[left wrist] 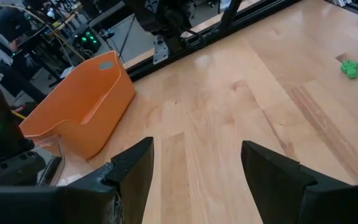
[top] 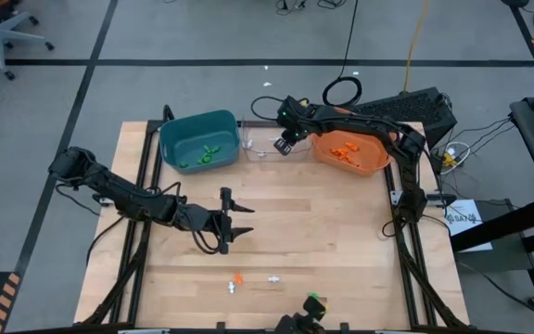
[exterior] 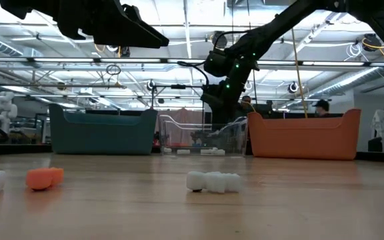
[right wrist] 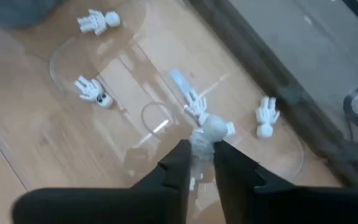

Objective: Sort Halloween decoration
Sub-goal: Put the white skeleton toy into the transparent bin, then put the orange skeleton toy into the orange bin

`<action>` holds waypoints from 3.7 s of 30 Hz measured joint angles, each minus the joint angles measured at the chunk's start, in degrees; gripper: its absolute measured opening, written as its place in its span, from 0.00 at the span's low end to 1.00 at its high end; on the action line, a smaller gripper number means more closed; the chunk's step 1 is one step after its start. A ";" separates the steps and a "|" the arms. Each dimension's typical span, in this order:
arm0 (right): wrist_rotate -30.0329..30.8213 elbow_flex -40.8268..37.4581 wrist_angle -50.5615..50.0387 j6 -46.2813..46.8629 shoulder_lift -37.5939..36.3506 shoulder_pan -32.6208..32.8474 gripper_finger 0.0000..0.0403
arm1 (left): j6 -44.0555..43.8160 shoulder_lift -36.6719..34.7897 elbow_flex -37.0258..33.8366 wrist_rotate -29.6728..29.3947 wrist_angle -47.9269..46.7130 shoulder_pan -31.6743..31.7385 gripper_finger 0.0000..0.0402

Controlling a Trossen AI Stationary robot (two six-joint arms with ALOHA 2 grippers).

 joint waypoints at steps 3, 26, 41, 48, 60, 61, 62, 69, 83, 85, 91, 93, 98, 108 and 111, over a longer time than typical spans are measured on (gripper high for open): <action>-0.01 0.00 -0.80 0.77 0.02 0.00 0.23 | 0.00 0.00 0.00 0.00 0.04 0.00 0.60; 0.44 -1.77 -18.16 1.48 -15.59 30.93 0.33 | -3.35 0.00 0.04 0.10 -0.57 -0.15 0.60; 9.03 -19.66 -6.60 7.08 -18.91 55.84 0.33 | -10.22 0.00 0.11 0.46 -2.85 -6.54 0.60; 9.10 -24.30 4.33 2.68 -18.89 56.74 0.33 | -26.80 2.47 0.11 0.46 -13.53 -11.47 0.60; 8.84 -24.39 5.11 4.90 -18.91 56.72 0.33 | -29.79 11.37 0.11 0.42 -13.18 -18.58 0.60; 8.84 -24.39 5.11 4.92 -18.88 56.72 0.33 | -29.79 11.66 0.11 0.42 -13.03 -18.82 0.60; 8.88 -24.39 5.13 4.88 -18.88 56.72 0.33 | -29.77 11.92 0.11 0.44 -12.77 -18.86 0.60; 8.93 -24.39 5.65 4.79 -18.89 56.70 0.33 | -29.67 12.26 0.11 5.64 -11.68 -18.82 0.60; 8.95 -24.39 7.70 4.00 -18.91 56.70 0.33 | -26.00 14.65 0.11 10.28 -3.66 -18.66 0.56; 8.97 -24.39 7.71 3.82 -18.88 56.70 0.33 | -24.80 16.65 0.43 10.28 -2.69 -18.64 0.53; 8.97 -24.39 7.72 3.33 -18.90 56.68 0.33 | -21.57 20.72 1.88 9.41 -2.68 -18.31 0.44; 8.97 -24.39 7.90 3.33 -18.89 56.68 0.33 | -20.69 21.48 1.88 9.39 -3.01 -17.98 0.42; 8.99 -24.39 7.98 3.33 -18.89 56.68 0.33 | -20.30 22.71 1.88 10.29 -2.74 -16.57 0.38; 8.99 -24.39 8.54 3.32 -18.90 56.68 0.33 | -19.05 22.94 1.88 16.49 -4.81 -14.17 0.32; 8.99 -24.39 8.56 3.09 -18.90 56.68 0.33 | -18.00 23.66 1.88 16.76 -4.63 -13.60 0.30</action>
